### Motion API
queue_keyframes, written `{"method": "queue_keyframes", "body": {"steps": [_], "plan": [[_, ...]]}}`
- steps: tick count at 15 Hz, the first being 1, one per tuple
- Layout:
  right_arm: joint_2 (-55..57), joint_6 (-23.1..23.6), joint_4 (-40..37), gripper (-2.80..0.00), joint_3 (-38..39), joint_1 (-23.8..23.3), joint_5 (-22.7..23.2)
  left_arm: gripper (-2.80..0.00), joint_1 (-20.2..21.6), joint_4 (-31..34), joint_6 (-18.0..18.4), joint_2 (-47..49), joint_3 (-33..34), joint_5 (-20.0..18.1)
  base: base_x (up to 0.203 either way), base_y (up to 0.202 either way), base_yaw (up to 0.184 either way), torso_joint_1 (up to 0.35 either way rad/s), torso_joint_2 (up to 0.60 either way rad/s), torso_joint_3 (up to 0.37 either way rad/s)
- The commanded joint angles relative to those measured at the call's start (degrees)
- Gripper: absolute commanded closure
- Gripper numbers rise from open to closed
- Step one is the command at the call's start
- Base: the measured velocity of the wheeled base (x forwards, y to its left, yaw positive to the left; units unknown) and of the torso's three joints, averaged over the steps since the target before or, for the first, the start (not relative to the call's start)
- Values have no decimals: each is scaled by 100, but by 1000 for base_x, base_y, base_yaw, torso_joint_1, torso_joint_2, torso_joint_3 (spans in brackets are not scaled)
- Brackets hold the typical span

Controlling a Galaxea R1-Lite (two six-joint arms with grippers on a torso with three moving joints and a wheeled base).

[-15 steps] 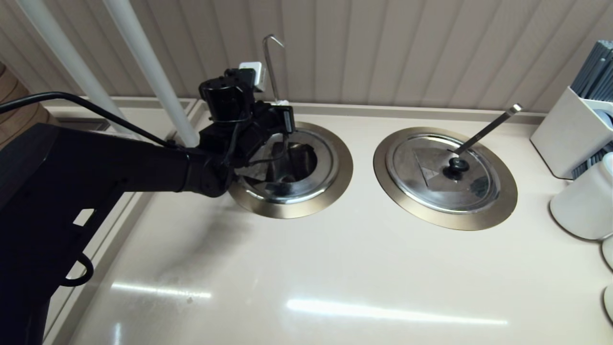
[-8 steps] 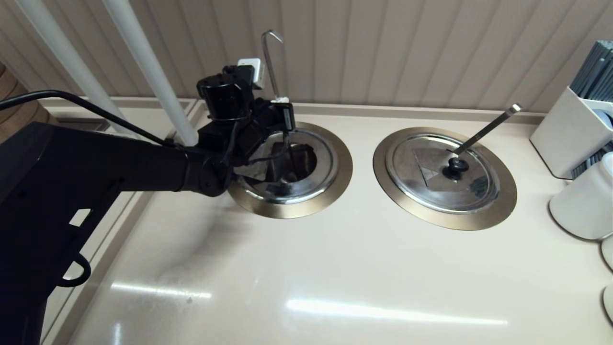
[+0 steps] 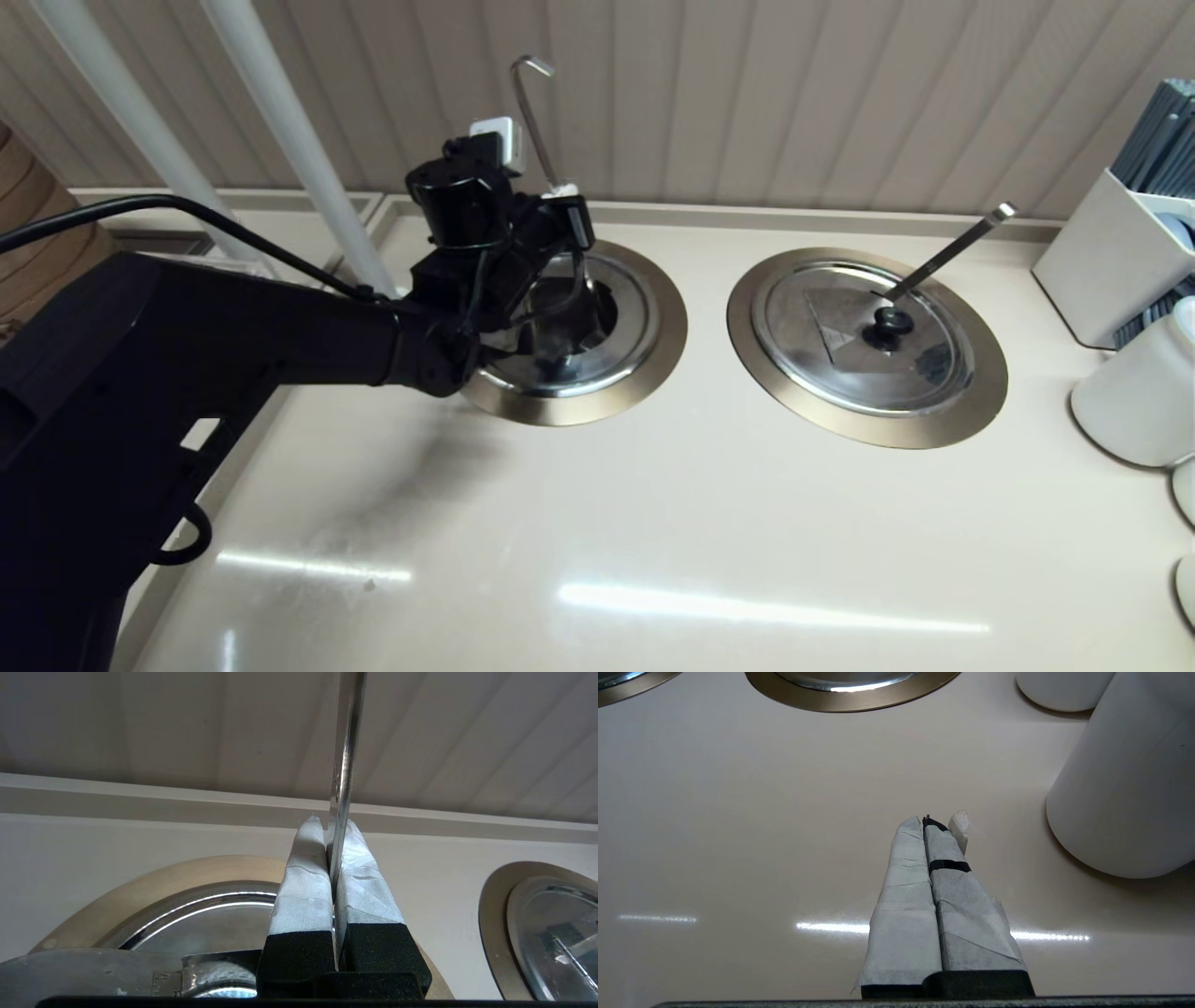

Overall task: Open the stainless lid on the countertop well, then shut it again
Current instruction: Stir with a spoon

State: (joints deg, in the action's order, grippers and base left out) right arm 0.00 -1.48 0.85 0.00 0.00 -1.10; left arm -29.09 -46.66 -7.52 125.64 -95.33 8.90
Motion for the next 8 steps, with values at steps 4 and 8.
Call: {"method": "queue_keyframes", "body": {"steps": [4,8], "plan": [[0,-2,3,0,26,0,-5,0,-9,478,-30,-165,129,-60,0,0,0,0,0,0],[0,-2,3,0,26,0,-5,0,105,1416,3,-380,138,-330,0,0,0,0,0,0]]}}
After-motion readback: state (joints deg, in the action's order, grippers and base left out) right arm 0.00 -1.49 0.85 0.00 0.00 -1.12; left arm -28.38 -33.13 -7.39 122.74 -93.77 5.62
